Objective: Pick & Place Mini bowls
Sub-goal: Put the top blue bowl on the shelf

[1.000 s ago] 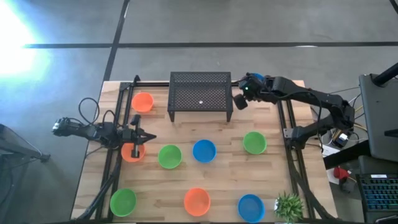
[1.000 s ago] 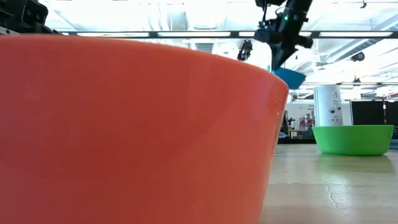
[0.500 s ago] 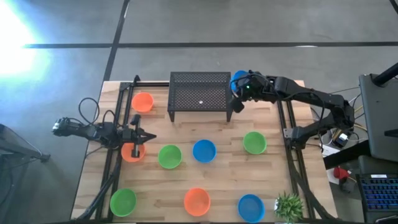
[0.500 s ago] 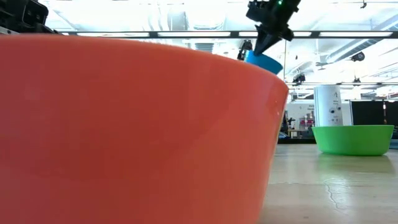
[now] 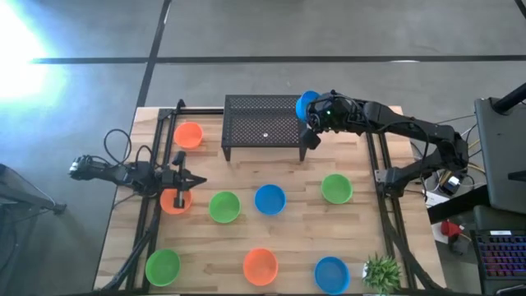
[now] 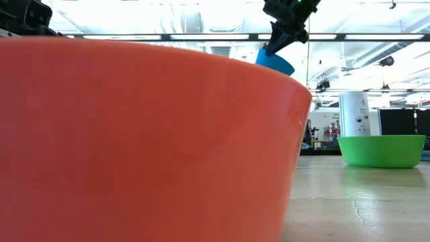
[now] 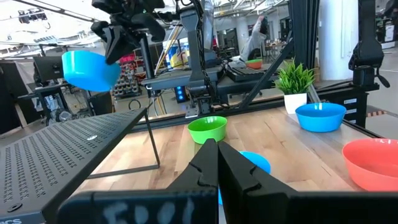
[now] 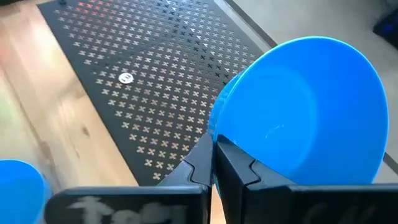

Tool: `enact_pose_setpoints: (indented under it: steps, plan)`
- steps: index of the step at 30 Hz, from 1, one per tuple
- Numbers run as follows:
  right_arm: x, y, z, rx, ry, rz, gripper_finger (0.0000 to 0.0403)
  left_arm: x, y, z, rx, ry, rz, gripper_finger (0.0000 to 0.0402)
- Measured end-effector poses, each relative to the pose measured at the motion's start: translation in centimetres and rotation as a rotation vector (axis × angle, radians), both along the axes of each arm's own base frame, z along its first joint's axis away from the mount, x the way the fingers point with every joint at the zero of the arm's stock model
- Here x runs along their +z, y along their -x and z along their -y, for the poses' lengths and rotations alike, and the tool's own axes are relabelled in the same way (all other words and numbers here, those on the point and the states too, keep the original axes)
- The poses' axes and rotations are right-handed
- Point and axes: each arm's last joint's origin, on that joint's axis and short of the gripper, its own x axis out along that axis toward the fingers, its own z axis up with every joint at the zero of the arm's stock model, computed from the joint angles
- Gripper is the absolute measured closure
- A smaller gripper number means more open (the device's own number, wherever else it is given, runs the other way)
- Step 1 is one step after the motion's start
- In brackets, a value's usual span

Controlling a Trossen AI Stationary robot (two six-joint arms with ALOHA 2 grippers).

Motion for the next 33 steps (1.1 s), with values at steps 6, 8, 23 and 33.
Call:
enact_pose_setpoints:
  steps: [6,8,23,33]
  plan:
    - [-0.4,-0.8,0.2,0.011,0.004,-0.005,0.0394,0.0,0.0,0.0,0.000,0.001,0.000,0.0402]
    - [-0.9,-1.4,0.4,0.029,0.001,-0.038,0.0394,0.0,0.0,0.0,0.000,0.001,0.000,0.0402]
    - [-1.6,-3.9,0.8,0.191,-0.013,-0.143,0.0394,0.0,0.0,-0.1,0.039,-0.031,0.000,0.0402]
    - [-4.0,-5.7,1.4,0.240,-0.016,-0.253,0.0394,0.0,0.0,-0.1,0.050,-0.047,0.000,0.0402]
